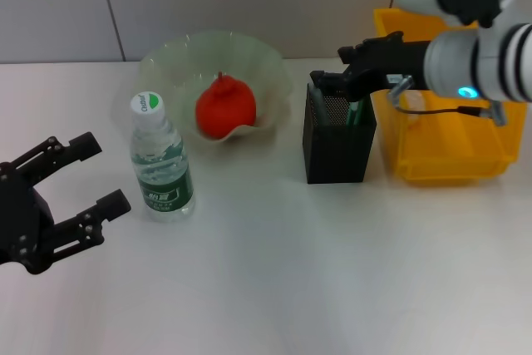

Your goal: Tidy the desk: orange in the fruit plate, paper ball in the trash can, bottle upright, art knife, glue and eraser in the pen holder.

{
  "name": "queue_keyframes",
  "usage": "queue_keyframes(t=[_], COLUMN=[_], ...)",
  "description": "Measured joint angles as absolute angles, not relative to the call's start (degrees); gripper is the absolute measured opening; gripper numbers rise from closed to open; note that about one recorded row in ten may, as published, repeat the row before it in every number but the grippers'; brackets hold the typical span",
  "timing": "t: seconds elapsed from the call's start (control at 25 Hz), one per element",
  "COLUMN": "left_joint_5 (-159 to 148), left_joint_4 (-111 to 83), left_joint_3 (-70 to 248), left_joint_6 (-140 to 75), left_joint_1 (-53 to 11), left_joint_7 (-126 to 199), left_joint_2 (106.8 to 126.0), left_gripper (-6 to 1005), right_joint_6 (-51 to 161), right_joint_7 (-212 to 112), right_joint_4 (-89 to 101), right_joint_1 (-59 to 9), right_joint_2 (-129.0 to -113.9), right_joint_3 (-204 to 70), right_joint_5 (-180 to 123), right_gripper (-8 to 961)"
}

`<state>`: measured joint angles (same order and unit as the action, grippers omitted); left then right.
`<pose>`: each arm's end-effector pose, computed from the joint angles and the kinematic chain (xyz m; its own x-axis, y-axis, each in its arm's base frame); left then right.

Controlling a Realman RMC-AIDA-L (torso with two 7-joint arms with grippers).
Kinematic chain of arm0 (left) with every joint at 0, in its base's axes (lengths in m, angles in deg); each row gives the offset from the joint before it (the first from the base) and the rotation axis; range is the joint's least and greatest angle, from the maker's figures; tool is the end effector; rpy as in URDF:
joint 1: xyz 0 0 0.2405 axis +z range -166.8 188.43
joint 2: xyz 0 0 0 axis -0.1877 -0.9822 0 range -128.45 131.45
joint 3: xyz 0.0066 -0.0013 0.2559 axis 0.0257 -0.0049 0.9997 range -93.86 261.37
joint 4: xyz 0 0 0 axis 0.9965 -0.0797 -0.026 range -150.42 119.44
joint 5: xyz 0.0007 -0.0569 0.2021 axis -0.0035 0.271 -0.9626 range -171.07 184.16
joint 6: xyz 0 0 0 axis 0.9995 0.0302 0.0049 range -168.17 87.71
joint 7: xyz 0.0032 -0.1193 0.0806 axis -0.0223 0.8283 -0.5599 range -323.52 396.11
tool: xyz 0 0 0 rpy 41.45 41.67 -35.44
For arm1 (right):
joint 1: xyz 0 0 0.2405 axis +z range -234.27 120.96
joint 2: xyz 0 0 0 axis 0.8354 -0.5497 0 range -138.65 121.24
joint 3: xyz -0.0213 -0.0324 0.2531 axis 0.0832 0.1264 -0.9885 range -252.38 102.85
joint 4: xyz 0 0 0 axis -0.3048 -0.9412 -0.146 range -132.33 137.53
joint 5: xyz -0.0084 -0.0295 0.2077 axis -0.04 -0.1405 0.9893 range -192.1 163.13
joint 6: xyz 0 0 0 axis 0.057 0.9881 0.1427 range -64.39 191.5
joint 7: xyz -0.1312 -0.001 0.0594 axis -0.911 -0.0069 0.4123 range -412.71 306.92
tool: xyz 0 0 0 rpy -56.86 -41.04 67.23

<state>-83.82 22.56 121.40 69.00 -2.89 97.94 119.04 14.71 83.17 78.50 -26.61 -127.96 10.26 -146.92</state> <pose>-0.2894 0.2439 0.0590 0.6144 -0.0104 0.7890 0.3638 -0.8836 -0.2949 0.1375 0.4072 -0.0041 0.9012 -0.3291 -0.2819 -0.4333 -0.6887 -0.5813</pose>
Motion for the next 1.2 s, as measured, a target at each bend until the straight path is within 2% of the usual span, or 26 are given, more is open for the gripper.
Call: queue_keyframes(t=[0.12, 0.24, 0.32, 0.52, 0.72, 1.2], left_joint_5=[-84.9, -87.0, -90.9, -96.1, -98.9, -108.6], left_joint_4=[22.6, 22.5, 22.5, 22.5, 22.5, 22.3], left_joint_3=[121.9, 122.0, 122.1, 122.0, 122.1, 121.7], left_joint_6=[69.8, 71.0, 72.3, 72.2, 71.6, 70.7], left_joint_1=[-3.1, -3.8, -4.9, -6.4, -7.0, -11.7], left_joint_7=[99.5, 101.0, 103.1, 105.1, 105.1, 110.7], left_joint_2=[117.98, 117.12, 115.94, 115.28, 115.48, 114.66], left_gripper=[815, 815, 815, 815, 815, 815], right_joint_6=[5.5, -1.3, -13.6, -28.6, -34.0, -33.9], right_joint_7=[77.1, 70.3, 57.2, 43.0, 31.6, 27.2], right_joint_4=[84.9, 85.3, 82.6, 71.3, 61.0, 55.0], right_joint_1=[-30.8, -32.5, -34.7, -34.5, -33.7, -33.5], right_joint_2=[-127.81, -127.81, -127.80, -127.59, -127.09, -126.88], right_joint_3=[6.0, 2.6, -4.1, -13.4, -17.3, -18.1], right_joint_5=[-140.4, -133.7, -122.8, -119.7, -120.1, -123.5], right_gripper=[568, 580, 587, 607, 743, 741])
